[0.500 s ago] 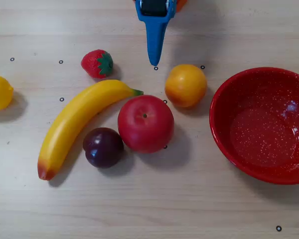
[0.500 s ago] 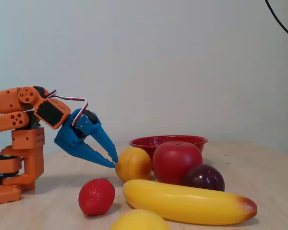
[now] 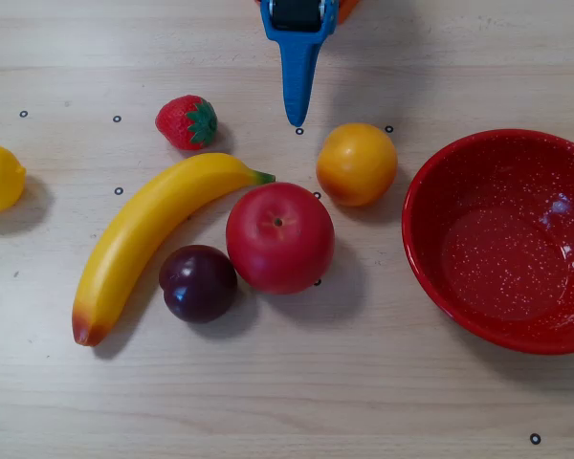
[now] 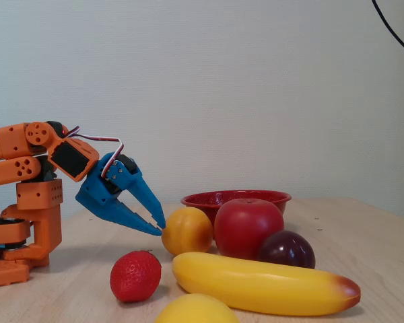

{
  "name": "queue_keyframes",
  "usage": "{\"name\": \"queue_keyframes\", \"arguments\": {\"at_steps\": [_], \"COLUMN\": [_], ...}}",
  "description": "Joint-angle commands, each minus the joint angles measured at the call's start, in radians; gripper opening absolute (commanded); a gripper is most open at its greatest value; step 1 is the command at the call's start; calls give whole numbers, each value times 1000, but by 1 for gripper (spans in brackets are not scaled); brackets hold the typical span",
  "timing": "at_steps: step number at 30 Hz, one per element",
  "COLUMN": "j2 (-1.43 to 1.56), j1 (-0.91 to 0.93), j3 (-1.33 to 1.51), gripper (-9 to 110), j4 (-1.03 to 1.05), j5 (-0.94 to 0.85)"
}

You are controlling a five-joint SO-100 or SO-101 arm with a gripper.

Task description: Put the lemon in the red bowl.

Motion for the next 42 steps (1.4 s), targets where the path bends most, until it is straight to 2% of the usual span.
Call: {"name": "queue_keyframes", "arguments": {"at_steps": [1,7,15,24,37,42], "j2": [5,-58,-215,-445,-942,-1121], "j1": [35,32,37,-5,-149,-230], "j3": [14,3,-216,-583,-1224,-1405], "gripper": [0,0,0,0,0,0], "j4": [3,-64,-12,198,569,638], "j5": [20,37,29,38,158,212]}}
